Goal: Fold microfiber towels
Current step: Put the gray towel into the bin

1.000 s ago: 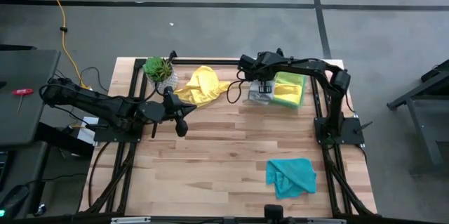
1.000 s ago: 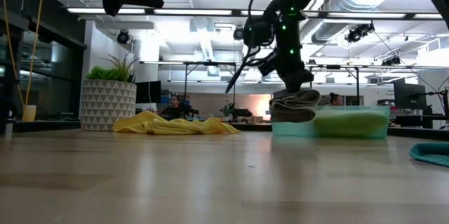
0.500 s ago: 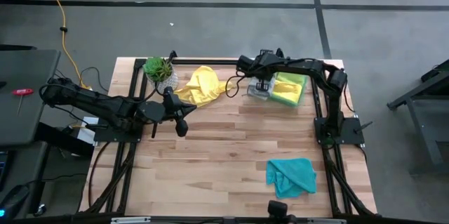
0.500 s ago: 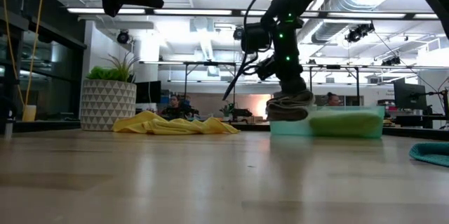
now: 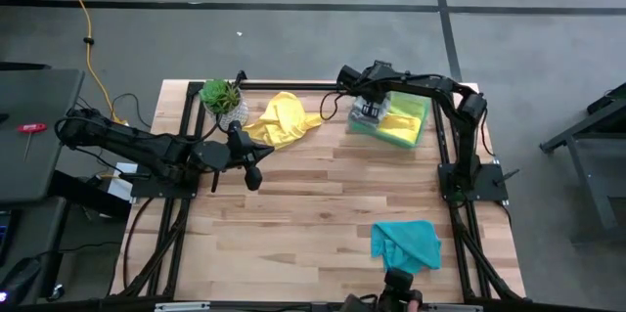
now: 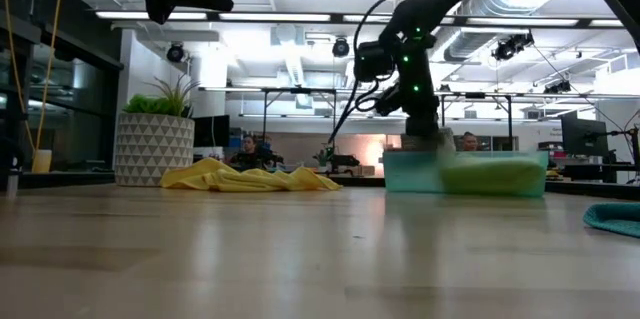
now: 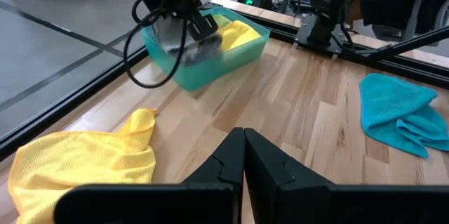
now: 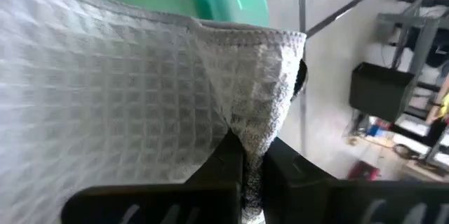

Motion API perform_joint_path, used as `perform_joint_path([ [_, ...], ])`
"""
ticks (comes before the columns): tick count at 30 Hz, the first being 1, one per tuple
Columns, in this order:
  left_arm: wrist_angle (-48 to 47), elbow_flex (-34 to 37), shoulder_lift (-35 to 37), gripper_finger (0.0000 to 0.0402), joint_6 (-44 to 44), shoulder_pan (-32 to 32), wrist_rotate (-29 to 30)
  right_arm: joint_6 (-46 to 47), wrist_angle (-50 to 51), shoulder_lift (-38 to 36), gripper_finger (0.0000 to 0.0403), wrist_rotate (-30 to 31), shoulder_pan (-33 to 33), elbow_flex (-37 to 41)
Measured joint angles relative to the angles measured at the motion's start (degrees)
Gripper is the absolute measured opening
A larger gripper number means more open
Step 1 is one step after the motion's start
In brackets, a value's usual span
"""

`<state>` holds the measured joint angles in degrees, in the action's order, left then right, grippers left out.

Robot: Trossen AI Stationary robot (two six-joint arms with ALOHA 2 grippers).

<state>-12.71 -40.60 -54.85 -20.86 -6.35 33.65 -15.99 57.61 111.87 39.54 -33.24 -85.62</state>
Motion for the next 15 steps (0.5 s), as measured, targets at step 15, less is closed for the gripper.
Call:
perform_joint_path([
  [15, 0.0, 0.0, 0.0, 0.0000, -0.2, 0.0, 0.0, 0.7, -2.9, 4.4, 0.0000, -5.8, -1.1, 0.0],
])
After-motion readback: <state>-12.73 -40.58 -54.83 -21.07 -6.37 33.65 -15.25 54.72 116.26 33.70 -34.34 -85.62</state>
